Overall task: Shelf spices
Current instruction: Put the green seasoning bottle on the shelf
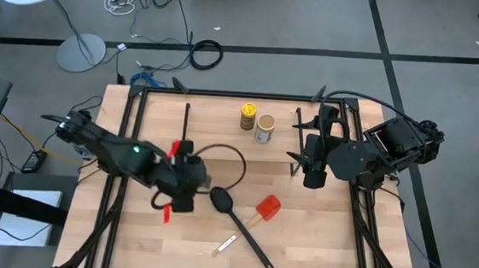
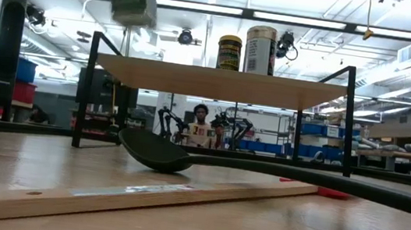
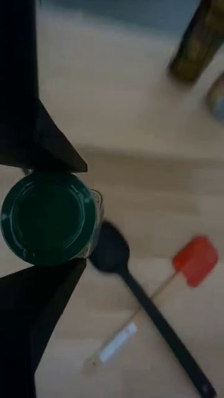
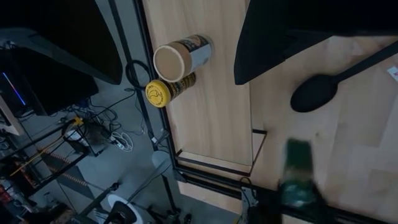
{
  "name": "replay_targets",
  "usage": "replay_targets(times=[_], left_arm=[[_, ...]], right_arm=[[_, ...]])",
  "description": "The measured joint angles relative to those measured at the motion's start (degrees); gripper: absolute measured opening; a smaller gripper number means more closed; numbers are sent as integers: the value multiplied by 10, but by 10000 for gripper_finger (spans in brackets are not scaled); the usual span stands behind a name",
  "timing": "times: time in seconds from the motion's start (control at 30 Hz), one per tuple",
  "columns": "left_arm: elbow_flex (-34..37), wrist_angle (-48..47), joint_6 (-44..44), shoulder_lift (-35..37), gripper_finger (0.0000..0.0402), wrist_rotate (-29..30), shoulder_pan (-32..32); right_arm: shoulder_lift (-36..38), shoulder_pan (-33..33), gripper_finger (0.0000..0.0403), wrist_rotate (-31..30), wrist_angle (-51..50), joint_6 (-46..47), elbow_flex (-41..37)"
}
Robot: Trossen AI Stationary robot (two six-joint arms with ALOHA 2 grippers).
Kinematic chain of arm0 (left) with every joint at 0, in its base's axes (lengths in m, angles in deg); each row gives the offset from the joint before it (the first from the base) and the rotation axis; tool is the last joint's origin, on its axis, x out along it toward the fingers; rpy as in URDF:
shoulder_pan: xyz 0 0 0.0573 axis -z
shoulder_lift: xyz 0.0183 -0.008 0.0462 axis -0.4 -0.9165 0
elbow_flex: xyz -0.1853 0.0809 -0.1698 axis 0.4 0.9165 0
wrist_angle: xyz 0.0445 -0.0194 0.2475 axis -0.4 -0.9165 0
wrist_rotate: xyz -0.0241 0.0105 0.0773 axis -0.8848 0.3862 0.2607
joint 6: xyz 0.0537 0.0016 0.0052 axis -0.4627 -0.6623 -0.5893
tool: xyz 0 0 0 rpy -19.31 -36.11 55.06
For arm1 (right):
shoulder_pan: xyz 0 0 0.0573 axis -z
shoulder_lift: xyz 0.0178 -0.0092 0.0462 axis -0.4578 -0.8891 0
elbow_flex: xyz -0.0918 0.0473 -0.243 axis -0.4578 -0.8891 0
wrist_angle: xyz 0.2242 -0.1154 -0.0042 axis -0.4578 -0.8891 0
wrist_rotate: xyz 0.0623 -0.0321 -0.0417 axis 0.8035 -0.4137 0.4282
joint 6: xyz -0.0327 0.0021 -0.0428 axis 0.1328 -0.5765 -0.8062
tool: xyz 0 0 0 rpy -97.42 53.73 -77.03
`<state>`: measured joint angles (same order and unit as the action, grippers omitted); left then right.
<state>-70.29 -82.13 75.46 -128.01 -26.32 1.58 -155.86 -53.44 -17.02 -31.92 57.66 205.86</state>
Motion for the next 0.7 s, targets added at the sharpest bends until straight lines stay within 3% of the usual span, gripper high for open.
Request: replay_targets(times=[0.17,0.27,0.5,0.7], left_arm=[[-102,-138,-48,0,209,53,-56],[-137,-169,-102,0,209,54,-116],[-164,-148,-289,0,209,-52,-293],[-158,-111,-360,-1,209,-157,-452]], right_arm=[[0,-1,308,0,0,0,0],[0,-1,308,0,0,0,0],[0,-1,308,1,6,0,0],[0,-4,308,4,9,0,0]])
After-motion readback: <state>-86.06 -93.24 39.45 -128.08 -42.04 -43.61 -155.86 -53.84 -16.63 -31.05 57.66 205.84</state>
